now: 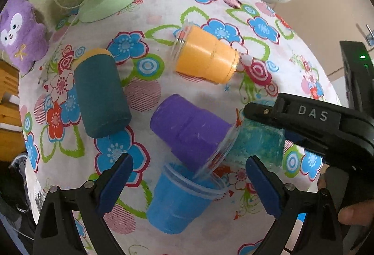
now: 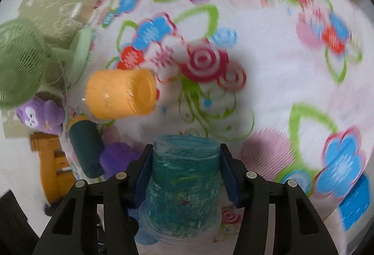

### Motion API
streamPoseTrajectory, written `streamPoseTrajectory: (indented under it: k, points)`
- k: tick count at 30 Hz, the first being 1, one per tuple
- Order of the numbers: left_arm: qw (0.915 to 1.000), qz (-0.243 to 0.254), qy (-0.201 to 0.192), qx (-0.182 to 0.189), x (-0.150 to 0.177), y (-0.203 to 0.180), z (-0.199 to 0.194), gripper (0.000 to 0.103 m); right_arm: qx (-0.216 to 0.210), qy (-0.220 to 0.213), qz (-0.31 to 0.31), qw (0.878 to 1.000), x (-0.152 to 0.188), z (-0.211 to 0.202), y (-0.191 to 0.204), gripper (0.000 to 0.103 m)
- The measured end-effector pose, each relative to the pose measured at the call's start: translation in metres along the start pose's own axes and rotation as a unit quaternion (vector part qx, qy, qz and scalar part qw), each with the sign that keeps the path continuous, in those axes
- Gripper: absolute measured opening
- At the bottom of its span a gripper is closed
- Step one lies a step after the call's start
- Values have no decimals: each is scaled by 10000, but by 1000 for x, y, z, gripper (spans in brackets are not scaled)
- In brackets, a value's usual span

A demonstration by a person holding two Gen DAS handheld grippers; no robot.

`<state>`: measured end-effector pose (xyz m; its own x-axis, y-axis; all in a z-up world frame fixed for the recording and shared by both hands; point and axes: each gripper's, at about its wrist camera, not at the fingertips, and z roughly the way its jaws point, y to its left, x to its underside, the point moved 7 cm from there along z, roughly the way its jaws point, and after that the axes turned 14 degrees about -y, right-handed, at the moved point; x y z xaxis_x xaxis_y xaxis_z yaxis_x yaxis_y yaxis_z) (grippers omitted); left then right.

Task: Flip cup upside down
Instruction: 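Lift the clear teal cup with the right tool, turn it rim-down, set it on the table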

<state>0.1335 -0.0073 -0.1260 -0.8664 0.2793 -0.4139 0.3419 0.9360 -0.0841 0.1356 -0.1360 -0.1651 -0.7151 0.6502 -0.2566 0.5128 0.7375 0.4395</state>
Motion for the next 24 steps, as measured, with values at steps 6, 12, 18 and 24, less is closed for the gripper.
streamPoseTrajectory:
  k: [6, 12, 18, 24]
  points:
    - [9985, -477, -256, -105, -11, -6, -15, 98, -160, -563, -1085, 9924, -31, -33, 11, 56]
    - [9915, -1092, -679, -174, -20, -19, -39, 98, -502, -922, -2056, 9730, -57, -68, 21, 56]
    - [9801, -1654, -1047, -339, -17, -28, -51, 98, -864, -1352, -3026, 9395, -65, -81, 25, 56]
    - [9696, -1831, -1359, -893, 0, -21, -35, 98, -1380, -2077, -3849, 8886, -54, -56, 21, 56]
